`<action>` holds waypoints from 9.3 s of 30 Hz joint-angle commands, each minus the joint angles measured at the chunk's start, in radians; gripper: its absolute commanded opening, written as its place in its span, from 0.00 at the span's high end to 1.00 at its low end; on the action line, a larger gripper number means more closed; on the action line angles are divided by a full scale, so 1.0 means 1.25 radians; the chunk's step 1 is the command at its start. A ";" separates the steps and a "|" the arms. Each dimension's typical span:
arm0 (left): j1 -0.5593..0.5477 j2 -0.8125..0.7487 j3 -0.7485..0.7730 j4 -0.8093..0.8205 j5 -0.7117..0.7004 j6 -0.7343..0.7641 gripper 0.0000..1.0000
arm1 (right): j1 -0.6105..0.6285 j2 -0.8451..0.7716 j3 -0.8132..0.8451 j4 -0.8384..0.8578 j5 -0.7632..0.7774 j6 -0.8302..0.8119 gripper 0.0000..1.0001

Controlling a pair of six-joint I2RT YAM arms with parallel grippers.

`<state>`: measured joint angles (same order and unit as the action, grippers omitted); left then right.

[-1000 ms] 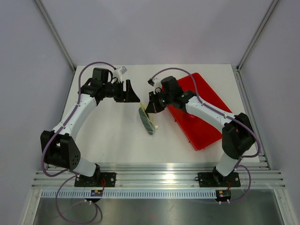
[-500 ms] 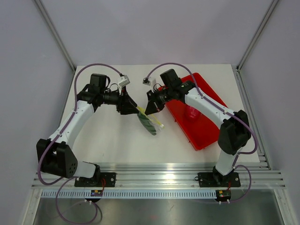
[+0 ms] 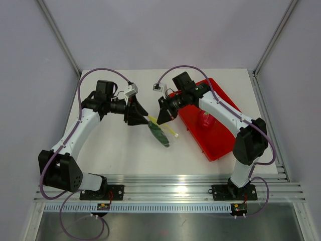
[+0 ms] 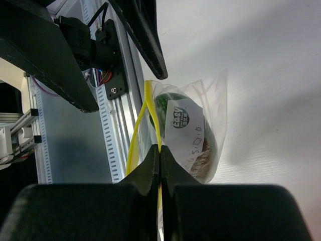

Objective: Place the food in the zip-top bag and seal the zipper
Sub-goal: Zip the zipper food storage bag at the center of the board, then place the zipper food storage bag at the center of the board.

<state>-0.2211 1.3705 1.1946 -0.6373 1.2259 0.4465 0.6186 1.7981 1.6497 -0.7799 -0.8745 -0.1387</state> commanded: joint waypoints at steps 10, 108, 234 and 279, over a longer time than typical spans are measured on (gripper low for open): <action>-0.051 0.055 0.032 -0.017 0.066 0.043 0.45 | -0.008 0.002 0.057 -0.049 -0.051 -0.040 1.00; -0.103 0.026 0.278 -0.161 -0.126 0.052 0.26 | -0.080 -0.581 -0.645 0.628 0.118 -0.032 1.00; -0.047 0.116 0.106 -0.250 -0.055 0.199 1.00 | -0.041 -0.576 -0.553 0.531 0.549 -0.081 1.00; 0.161 -0.159 -0.032 0.264 -0.426 -0.422 0.01 | 0.039 -0.291 -0.333 0.423 0.970 0.186 0.00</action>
<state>-0.0196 1.1778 1.1141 -0.4332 0.8692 0.1452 0.6754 1.5078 1.0946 0.0494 -0.0586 -0.1089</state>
